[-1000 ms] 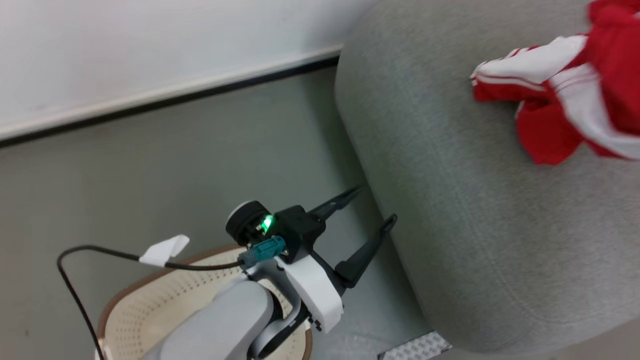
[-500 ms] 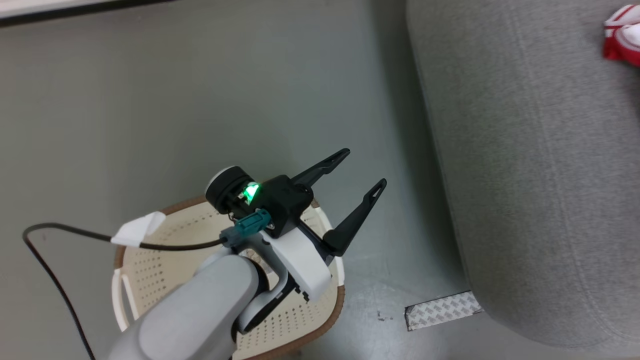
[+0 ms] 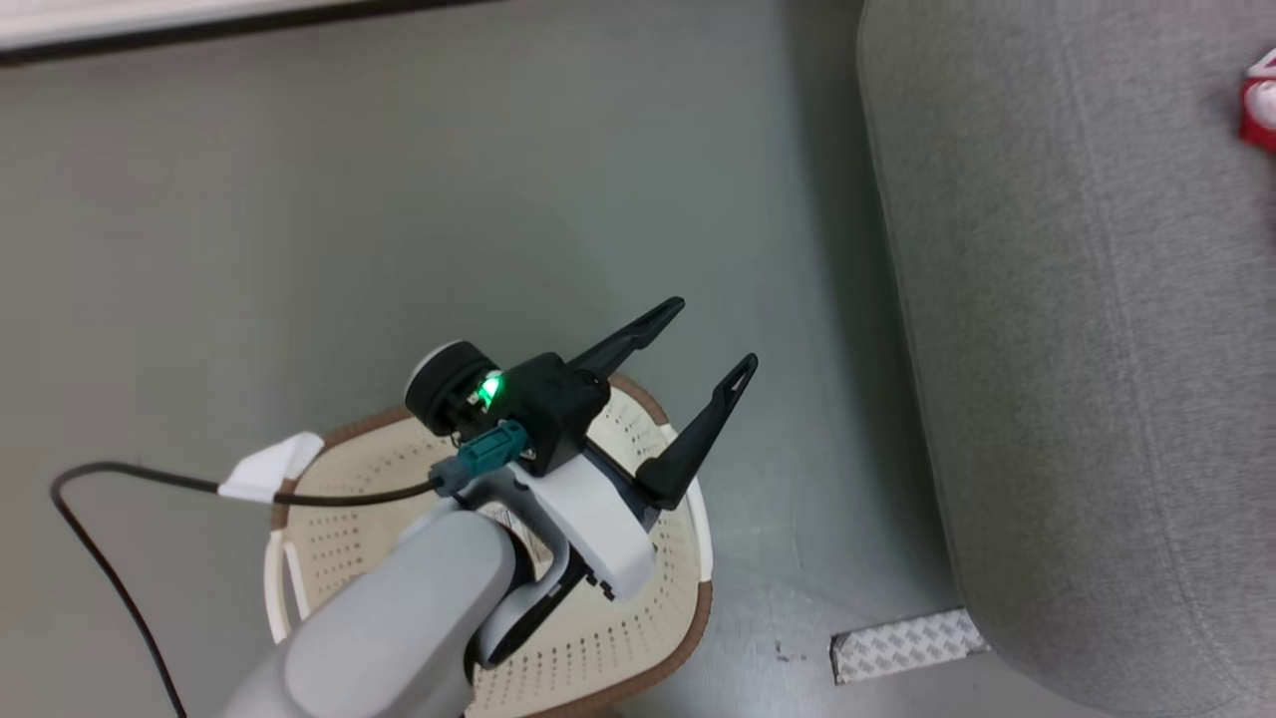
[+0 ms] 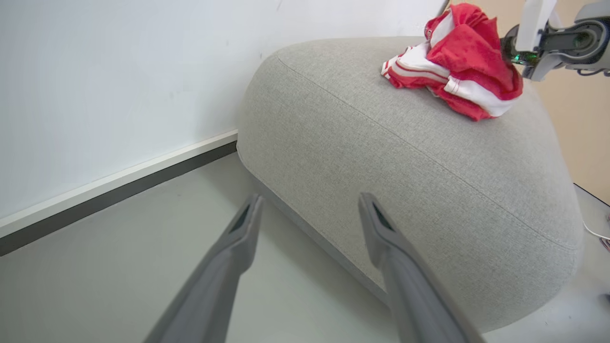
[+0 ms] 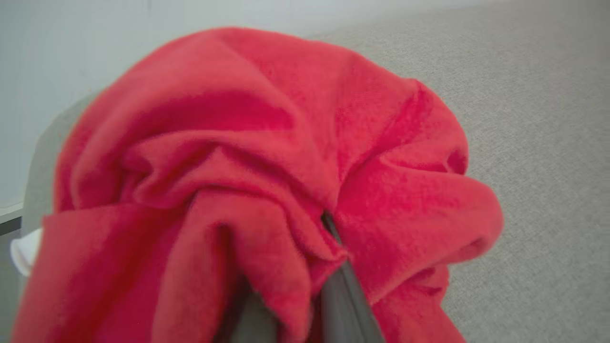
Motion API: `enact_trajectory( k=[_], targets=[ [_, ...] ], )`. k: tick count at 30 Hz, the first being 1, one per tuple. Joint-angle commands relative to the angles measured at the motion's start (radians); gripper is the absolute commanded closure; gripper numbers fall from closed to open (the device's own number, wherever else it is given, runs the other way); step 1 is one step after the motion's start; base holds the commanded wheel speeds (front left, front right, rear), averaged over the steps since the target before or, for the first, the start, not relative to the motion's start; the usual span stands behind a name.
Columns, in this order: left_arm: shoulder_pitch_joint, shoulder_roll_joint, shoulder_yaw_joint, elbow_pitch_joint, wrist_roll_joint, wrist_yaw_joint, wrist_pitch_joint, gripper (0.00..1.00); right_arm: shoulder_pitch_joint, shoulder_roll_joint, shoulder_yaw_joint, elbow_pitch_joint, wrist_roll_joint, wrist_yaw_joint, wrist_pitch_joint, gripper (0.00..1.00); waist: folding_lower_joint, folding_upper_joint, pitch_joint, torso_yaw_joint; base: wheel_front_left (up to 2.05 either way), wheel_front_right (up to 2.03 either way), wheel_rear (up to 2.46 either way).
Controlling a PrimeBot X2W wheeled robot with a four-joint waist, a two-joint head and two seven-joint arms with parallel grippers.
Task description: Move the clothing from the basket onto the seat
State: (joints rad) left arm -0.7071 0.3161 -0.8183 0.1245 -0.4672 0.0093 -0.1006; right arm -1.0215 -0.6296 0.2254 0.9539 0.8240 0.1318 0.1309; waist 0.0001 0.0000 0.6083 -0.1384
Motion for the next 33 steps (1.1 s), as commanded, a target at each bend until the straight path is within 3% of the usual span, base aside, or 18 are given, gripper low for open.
enact_trajectory(
  k=[1,11,16,24,33],
  targets=[
    [0.019,-0.004,0.000,0.014,-0.020,-0.003,-0.017,0.00,0.000,-0.006,0.020,0.005,0.009,-0.002,0.001,0.00,-0.0001,0.0000,-0.044,-0.007,0.00,0.00,0.00],
    [0.097,-0.027,0.001,0.090,-0.069,-0.004,-0.076,0.00,0.053,-0.040,0.127,0.017,0.024,-0.002,0.126,0.00,-0.0001,0.0000,-0.256,-0.024,0.00,0.00,0.00],
    [0.159,-0.034,0.012,0.114,-0.104,0.007,-0.102,0.00,0.097,-0.078,0.178,-0.034,0.030,-0.002,0.155,0.00,-0.0001,0.0000,-0.384,-0.021,0.00,0.00,0.00],
    [0.259,-0.007,0.066,0.110,-0.160,0.050,-0.135,0.00,0.200,-0.097,0.228,-0.225,0.058,-0.002,0.069,0.00,-0.0001,0.0000,-0.565,0.012,0.00,0.00,0.00],
    [0.348,0.077,0.181,0.057,-0.212,0.133,-0.148,0.00,0.346,-0.038,0.217,-0.477,0.062,-0.002,-0.064,0.00,-0.0001,0.0000,-0.643,0.074,0.00,0.00,0.00]
  ],
)
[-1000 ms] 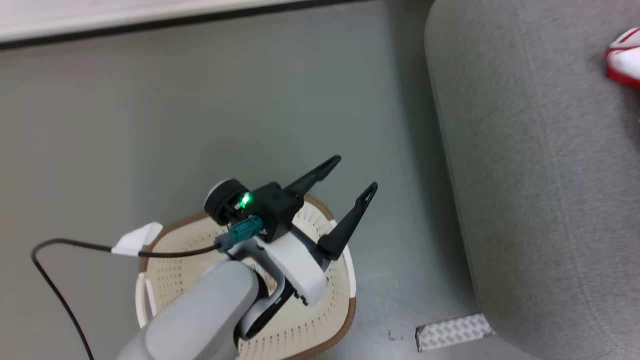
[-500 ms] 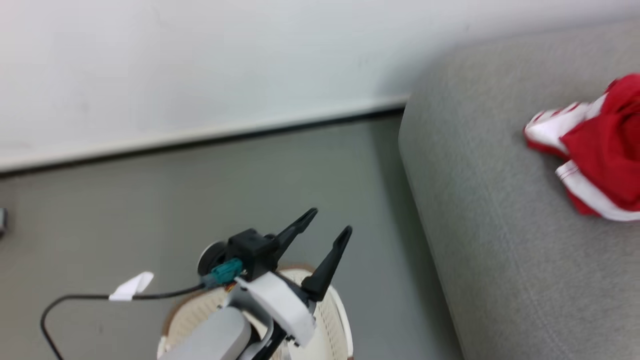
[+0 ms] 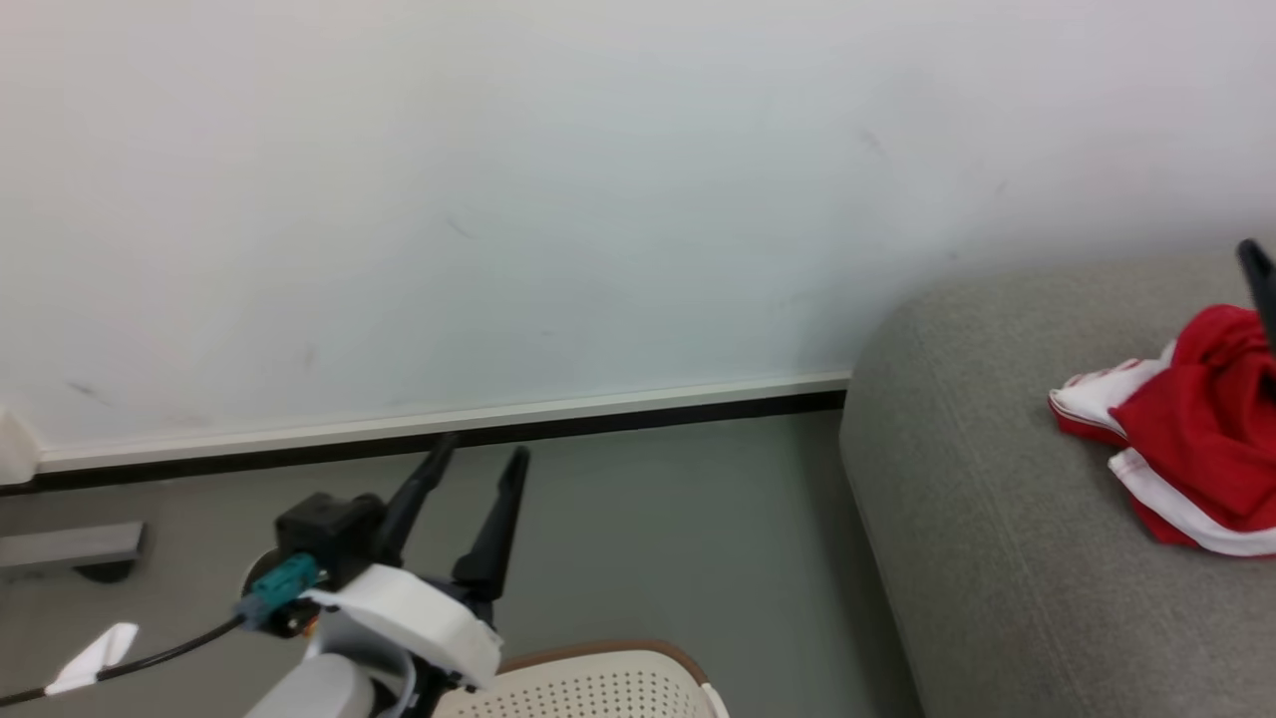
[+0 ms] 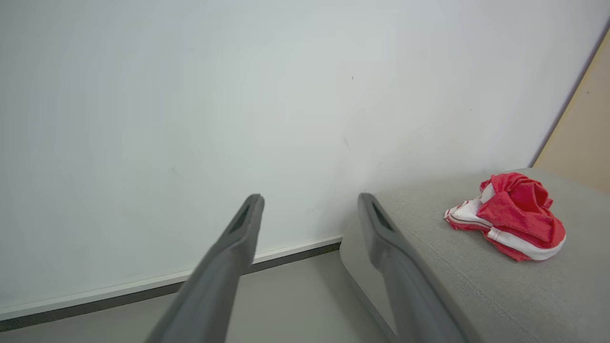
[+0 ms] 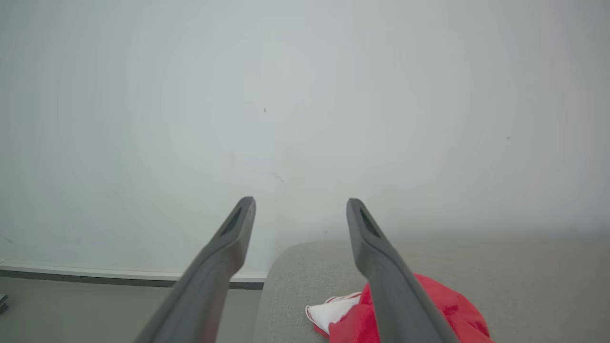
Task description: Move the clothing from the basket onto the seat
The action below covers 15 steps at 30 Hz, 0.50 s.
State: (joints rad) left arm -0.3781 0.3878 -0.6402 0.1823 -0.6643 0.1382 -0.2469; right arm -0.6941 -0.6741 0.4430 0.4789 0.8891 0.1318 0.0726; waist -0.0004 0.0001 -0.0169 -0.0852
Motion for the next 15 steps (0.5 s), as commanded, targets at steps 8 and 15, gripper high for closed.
enact_trajectory(
  k=[8,15],
  targets=[
    [0.115,0.047,0.110,-0.036,-0.059,0.048,-0.015,0.00,0.205,0.122,-0.071,-0.127,-0.079,-0.002,-0.138,0.00,0.0004,-0.0001,-0.028,0.071,0.00,0.00,0.00],
    [0.207,0.029,0.232,-0.057,-0.017,0.089,-0.017,0.00,0.385,0.255,-0.139,-0.204,-0.193,-0.002,-0.264,0.00,0.0004,-0.0001,-0.023,0.097,0.00,0.00,0.00]
  ],
)
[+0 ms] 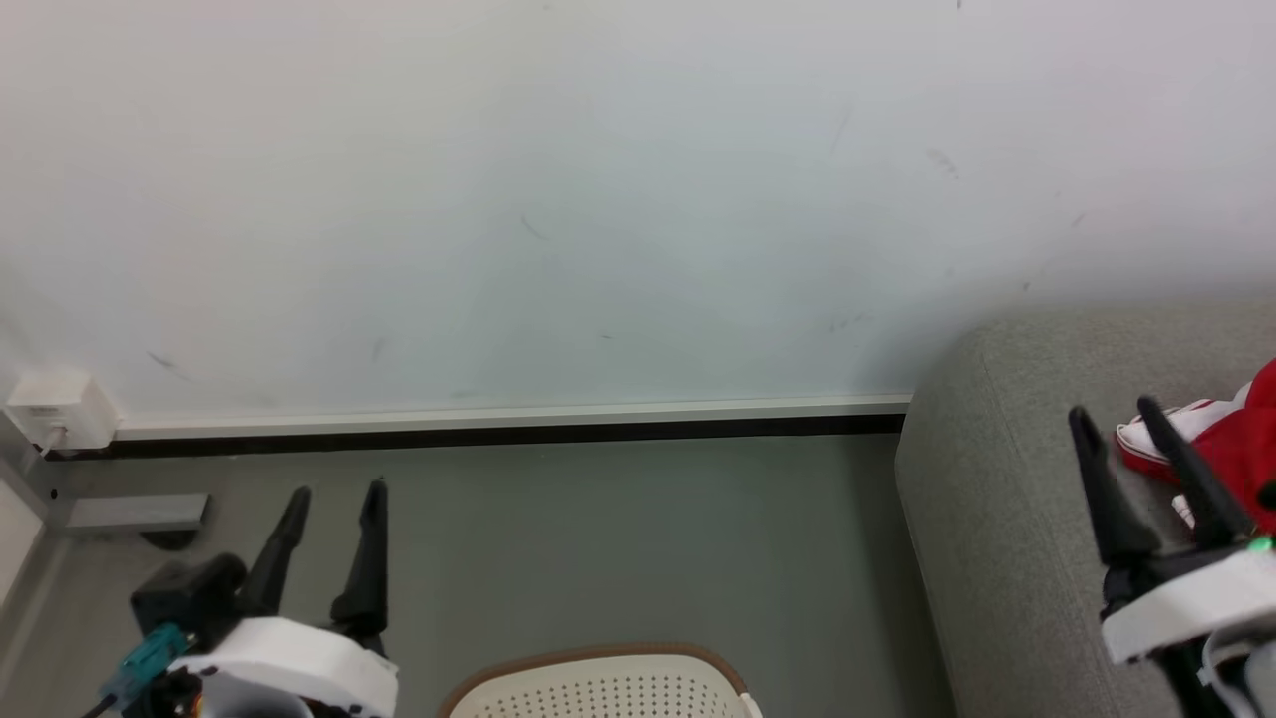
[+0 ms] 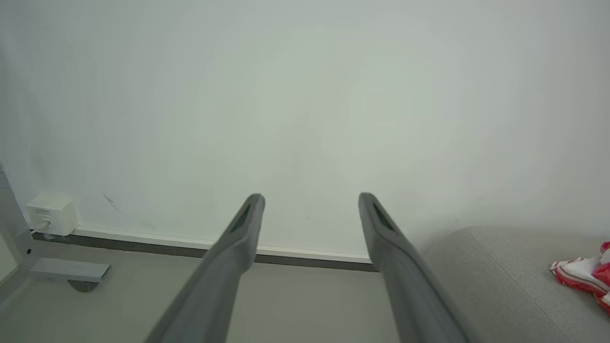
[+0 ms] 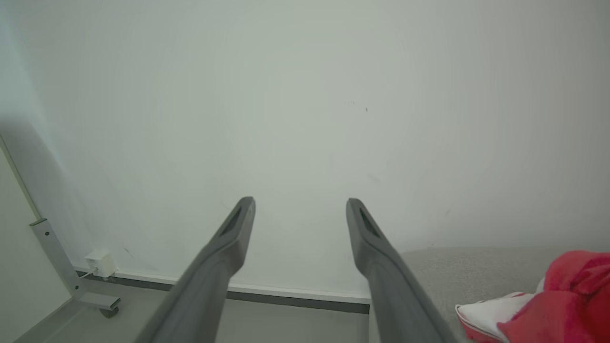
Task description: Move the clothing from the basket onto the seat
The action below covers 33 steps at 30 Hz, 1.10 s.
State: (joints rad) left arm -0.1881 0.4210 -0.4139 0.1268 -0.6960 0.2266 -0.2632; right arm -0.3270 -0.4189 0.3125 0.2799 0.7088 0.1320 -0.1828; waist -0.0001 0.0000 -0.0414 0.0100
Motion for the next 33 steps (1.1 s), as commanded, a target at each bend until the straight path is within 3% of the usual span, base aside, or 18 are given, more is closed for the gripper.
enact_trajectory(
  k=[1,9,14,22,33],
  targets=[
    [0.033,-0.011,0.024,-0.002,0.025,-0.003,-0.001,0.00,0.045,0.023,-0.017,-0.010,-0.022,-0.002,-0.021,0.00,0.0001,0.0000,0.003,0.004,0.00,0.00,0.00],
    [0.145,-0.086,0.191,-0.013,0.160,-0.022,-0.001,0.00,0.189,0.167,-0.066,-0.021,-0.133,-0.002,-0.077,0.00,0.0001,0.0000,0.015,0.000,0.00,0.00,0.00],
    [0.205,-0.148,0.278,0.011,0.245,-0.064,-0.001,0.00,0.225,0.233,-0.085,-0.022,-0.186,-0.002,-0.082,0.00,0.0001,0.0000,0.020,-0.002,0.00,0.00,0.00],
    [0.228,-0.235,0.366,0.057,0.349,-0.133,-0.001,0.00,0.237,0.249,-0.080,-0.030,-0.234,-0.002,-0.083,0.00,0.0001,0.0000,0.023,0.004,0.00,0.00,0.00],
    [0.212,-0.293,0.440,0.089,0.426,-0.197,-0.001,0.00,0.223,0.270,-0.106,-0.008,-0.273,-0.002,-0.083,0.00,0.0001,0.0000,0.021,0.001,0.00,0.00,0.00]
  ],
)
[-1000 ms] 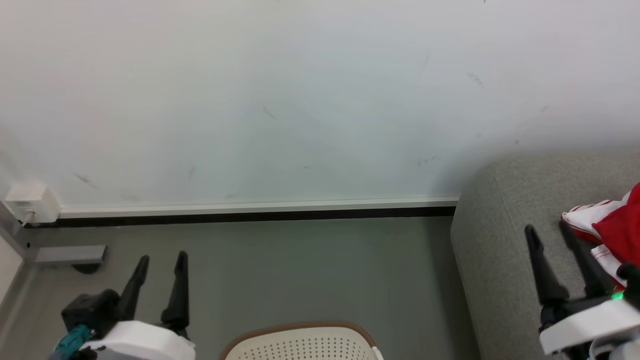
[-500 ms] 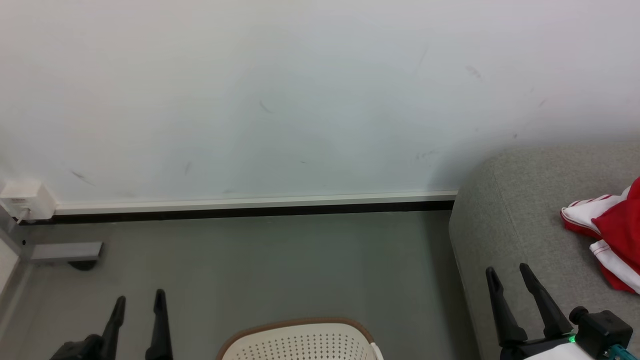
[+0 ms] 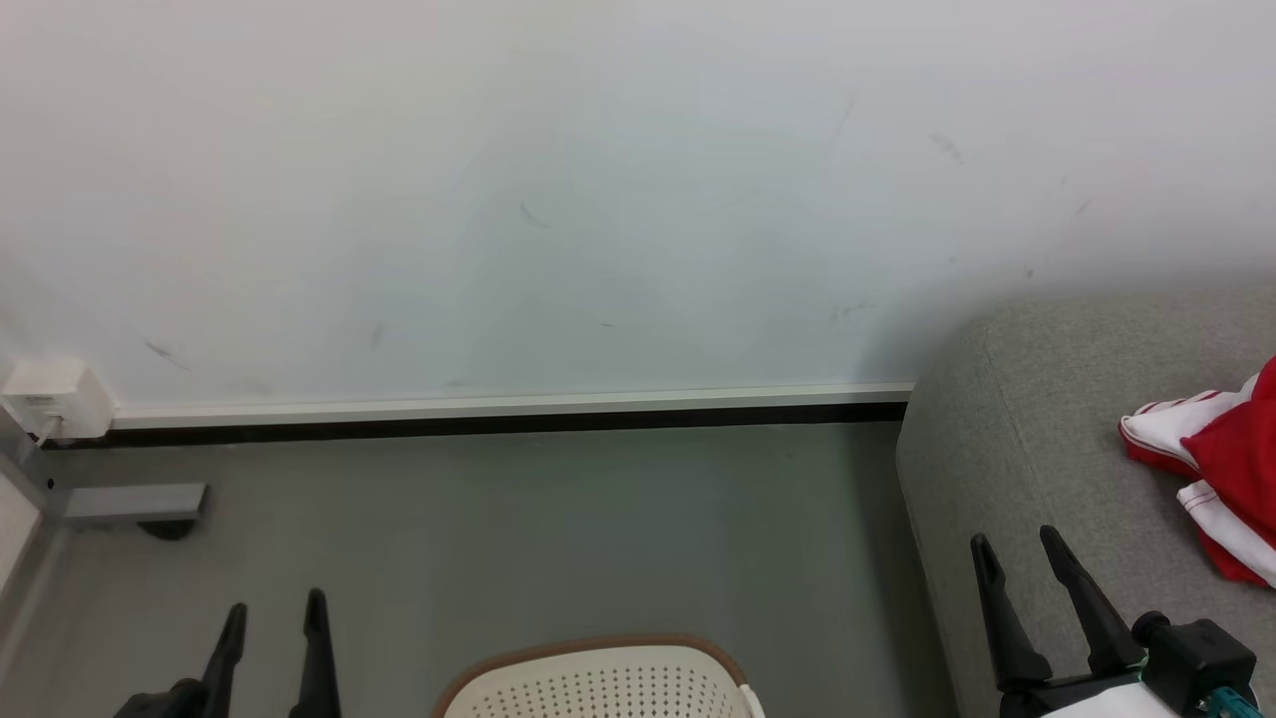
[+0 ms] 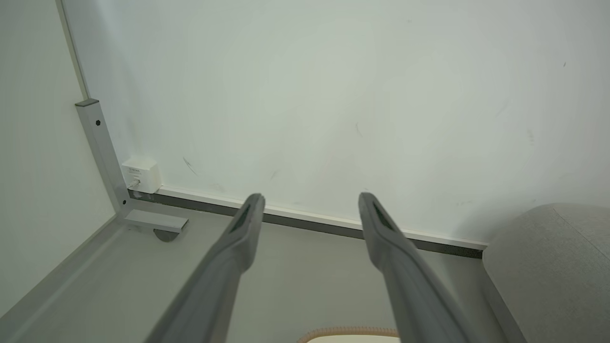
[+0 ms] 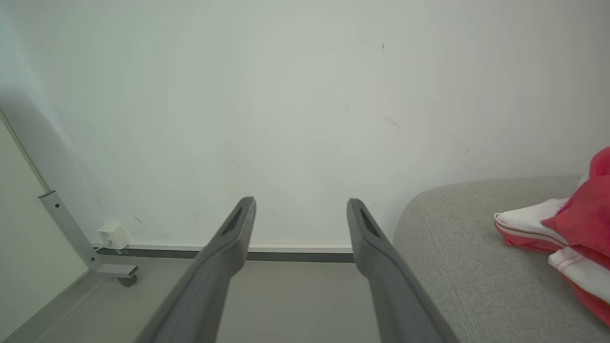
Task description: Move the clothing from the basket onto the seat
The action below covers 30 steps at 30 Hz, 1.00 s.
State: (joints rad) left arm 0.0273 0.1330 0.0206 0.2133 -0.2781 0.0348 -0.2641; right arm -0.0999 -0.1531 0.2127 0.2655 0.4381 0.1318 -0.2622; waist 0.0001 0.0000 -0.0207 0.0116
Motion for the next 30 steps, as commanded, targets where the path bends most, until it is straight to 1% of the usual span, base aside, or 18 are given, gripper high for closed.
enact_trajectory(
  k=[1,9,25,26,30],
  targets=[
    [-0.005,-0.010,0.011,0.004,0.013,-0.009,0.000,0.00,-0.005,0.006,-0.007,0.008,-0.004,-0.002,-0.003,0.00,-0.0001,0.0000,0.000,-0.001,0.00,0.00,0.00],
    [-0.015,-0.033,0.044,0.022,0.051,-0.040,0.000,0.00,-0.014,0.011,-0.009,0.018,-0.018,-0.002,-0.003,0.00,-0.0001,0.0000,0.000,-0.003,0.00,0.00,0.00],
    [-0.020,-0.060,0.083,0.039,0.087,-0.076,0.000,0.00,-0.015,0.017,-0.004,0.027,-0.020,-0.002,-0.003,0.00,-0.0001,0.0000,-0.009,-0.011,0.00,0.00,0.00],
    [-0.020,-0.061,0.085,0.040,0.088,-0.078,0.000,1.00,-0.014,0.018,-0.004,0.028,-0.019,-0.002,-0.003,1.00,-0.0001,0.0000,-0.009,-0.011,0.00,0.00,0.00],
    [-0.011,-0.064,0.080,0.065,0.064,-0.079,0.009,1.00,0.012,0.028,-0.001,0.040,0.001,0.000,0.007,1.00,-0.0001,0.0000,-0.009,-0.011,0.00,0.00,0.00]
  ],
)
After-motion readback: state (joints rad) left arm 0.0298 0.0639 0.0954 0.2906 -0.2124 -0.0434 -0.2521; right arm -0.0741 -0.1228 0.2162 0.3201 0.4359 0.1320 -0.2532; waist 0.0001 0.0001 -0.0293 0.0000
